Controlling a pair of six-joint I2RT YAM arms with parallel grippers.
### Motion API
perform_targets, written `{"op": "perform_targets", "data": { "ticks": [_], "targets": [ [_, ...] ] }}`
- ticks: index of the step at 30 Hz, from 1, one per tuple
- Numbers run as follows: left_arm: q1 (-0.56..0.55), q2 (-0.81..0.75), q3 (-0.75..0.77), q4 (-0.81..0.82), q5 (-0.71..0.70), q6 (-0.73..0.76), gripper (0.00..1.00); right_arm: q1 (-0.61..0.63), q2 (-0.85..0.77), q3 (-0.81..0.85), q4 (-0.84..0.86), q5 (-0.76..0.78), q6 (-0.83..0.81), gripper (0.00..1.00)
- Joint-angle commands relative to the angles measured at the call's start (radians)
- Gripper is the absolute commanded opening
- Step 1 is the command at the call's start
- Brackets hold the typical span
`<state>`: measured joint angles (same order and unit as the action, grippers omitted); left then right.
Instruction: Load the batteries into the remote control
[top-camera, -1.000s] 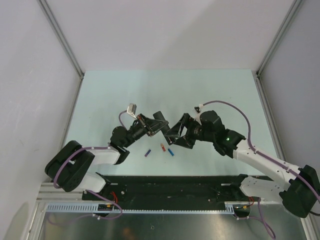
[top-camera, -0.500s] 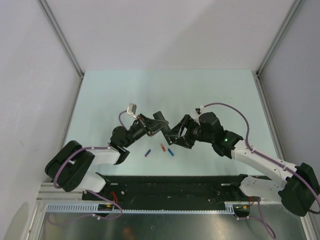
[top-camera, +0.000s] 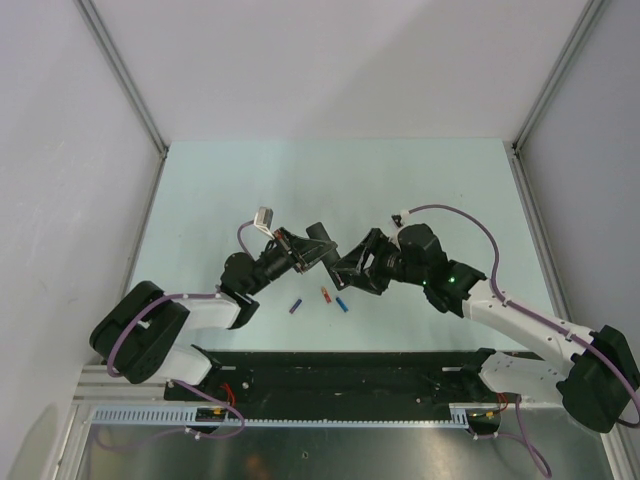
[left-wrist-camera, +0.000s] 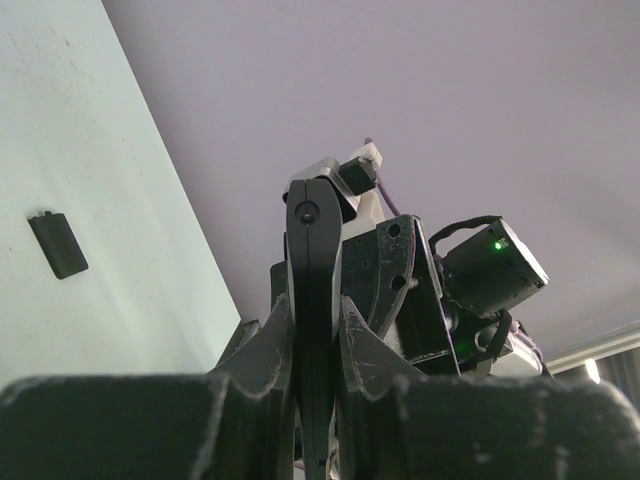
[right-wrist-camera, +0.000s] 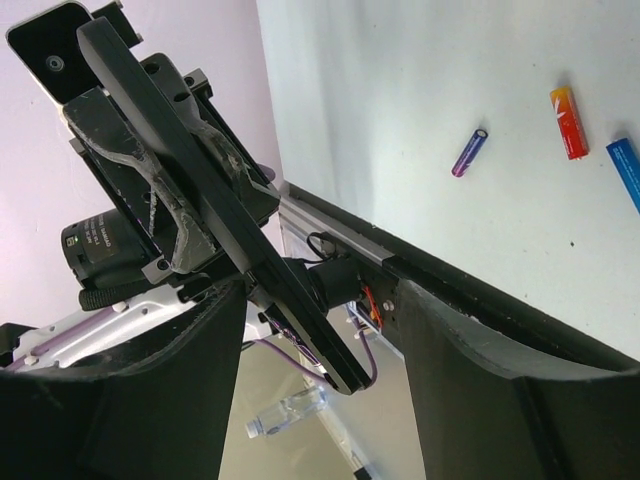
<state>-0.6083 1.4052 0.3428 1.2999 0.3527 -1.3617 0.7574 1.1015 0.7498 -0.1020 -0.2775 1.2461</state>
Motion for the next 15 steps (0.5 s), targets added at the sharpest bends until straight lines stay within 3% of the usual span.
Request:
{"op": "perform_targets", "data": {
  "ticks": [1, 15],
  "targets": [
    [0.005, -0.02, 0.028, 0.079, 0.011, 0.01, 0.0, -0.001, 0.003, -0.009, 0.031, 0.014, 0.004, 0.63],
    [0.007, -0.026, 0.041, 0.079, 0.0, 0.003, 0.0, 0.019, 0.015, -0.021, 0.041, 0.008, 0.0, 0.56]
  ]
}}
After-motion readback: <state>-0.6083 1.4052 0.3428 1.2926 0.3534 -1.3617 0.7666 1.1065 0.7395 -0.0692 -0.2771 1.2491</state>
